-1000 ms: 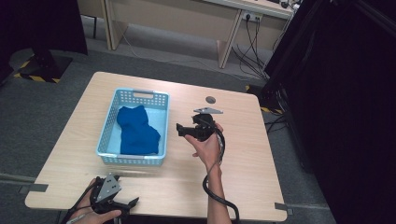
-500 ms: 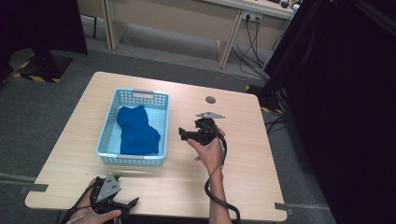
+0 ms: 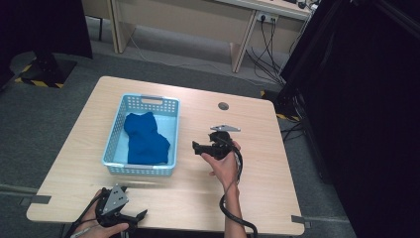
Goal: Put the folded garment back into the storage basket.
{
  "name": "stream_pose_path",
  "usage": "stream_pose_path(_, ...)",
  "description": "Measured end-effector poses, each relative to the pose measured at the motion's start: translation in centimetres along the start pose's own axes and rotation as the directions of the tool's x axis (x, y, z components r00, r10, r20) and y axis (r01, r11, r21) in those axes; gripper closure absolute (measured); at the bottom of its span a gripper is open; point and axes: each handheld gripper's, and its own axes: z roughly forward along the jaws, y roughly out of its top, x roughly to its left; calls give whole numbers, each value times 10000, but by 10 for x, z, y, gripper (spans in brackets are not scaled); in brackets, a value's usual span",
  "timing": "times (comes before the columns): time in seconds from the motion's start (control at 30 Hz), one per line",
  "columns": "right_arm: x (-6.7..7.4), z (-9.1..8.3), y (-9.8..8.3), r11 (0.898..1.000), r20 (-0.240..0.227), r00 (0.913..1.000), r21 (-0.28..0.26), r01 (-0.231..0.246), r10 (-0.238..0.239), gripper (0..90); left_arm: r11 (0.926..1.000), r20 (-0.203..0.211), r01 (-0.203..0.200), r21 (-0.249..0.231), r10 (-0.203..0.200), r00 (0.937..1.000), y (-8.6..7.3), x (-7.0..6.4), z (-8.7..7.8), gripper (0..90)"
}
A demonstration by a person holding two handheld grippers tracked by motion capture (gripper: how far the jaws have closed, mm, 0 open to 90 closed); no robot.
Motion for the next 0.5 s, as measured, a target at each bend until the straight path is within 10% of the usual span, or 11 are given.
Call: stream_pose_path(0.5, -1, 9, -13, 9995, 169, 9998, 312, 52, -57, 103, 10000, 0, 0, -2, 0, 10000, 0, 0, 0, 0)
